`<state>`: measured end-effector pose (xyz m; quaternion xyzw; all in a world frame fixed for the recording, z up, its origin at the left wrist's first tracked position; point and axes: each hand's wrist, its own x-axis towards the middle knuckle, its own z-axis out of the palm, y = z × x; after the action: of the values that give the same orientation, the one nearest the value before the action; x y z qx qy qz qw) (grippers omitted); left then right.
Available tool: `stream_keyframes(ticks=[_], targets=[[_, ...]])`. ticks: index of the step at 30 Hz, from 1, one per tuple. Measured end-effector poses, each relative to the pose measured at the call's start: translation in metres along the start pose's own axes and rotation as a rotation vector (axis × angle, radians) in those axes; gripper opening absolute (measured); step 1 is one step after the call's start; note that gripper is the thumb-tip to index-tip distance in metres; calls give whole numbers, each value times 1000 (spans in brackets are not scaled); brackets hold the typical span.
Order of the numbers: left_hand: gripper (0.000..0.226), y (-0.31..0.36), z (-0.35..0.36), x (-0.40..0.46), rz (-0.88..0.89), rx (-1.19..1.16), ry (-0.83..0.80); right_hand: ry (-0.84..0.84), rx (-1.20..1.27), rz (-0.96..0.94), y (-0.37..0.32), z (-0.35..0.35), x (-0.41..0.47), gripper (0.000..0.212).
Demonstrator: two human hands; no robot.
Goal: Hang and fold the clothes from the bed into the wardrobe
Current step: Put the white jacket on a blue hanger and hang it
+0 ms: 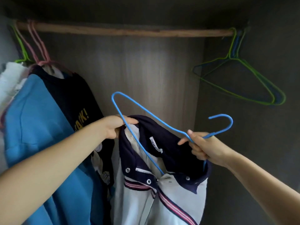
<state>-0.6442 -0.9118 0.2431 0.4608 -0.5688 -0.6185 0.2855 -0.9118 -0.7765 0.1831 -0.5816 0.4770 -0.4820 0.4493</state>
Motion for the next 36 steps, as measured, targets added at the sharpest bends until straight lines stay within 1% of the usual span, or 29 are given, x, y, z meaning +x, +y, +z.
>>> stream_keyframes(ticks=[3, 5, 7, 9, 11, 13, 15, 17, 19, 21, 23, 26, 28, 30, 31, 33, 34, 36], targets=[[11, -3, -5, 4, 43, 202, 13, -62, -96, -31, -17, -4, -8, 48], [8, -6, -4, 8, 86, 322, 63, -64, -147, -59, -26, -3, -13, 48], [7, -8, -1, 13, 193, 499, 97, -41, -219, -79, -31, 0, -16, 46], [16, -10, 5, 19, 307, 613, 146, -1, -249, -85, -33, 4, -17, 43], [24, -10, 12, 26, 347, 542, 209, 42, -288, -118, -34, 7, -18, 38], [22, -8, 17, 32, 325, 390, 235, 59, -333, -176, -31, 10, -24, 34], [23, -5, 20, 37, 288, 203, 220, 46, -385, -235, -26, 13, -32, 32], [25, -3, 25, 38, 223, -21, 166, 48, -520, -293, -24, 14, -39, 31], [30, -1, 32, 37, 130, -216, 74, 89, -655, -352, -23, 16, -42, 29], [39, 7, 38, 35, 52, -298, -7, 140, -719, -391, -17, 21, -43, 29], [34, 23, 35, 34, 45, -220, -64, 174, -698, -377, -7, 26, -45, 28], [46, 47, 21, 35, 59, -45, -128, 219, -653, -248, 3, 26, -47, 30], [55, 52, 10, 36, 62, 40, -148, 198, -647, -170, -3, 25, -45, 31], [56, 49, -1, 41, 50, 84, -150, 158, -622, -127, -13, 24, -42, 32], [51, 47, -5, 44, 46, 102, -146, 145, -625, -114, -17, 22, -41, 33], [28, 42, -11, 47, -2, 138, -145, 125, -672, -65, -23, 20, -43, 36], [22, 38, -11, 48, -33, 149, -150, 120, -707, -30, -23, 17, -45, 37], [19, 26, -10, 54, -75, 151, -149, 113, -777, 36, -21, 13, -48, 37]])
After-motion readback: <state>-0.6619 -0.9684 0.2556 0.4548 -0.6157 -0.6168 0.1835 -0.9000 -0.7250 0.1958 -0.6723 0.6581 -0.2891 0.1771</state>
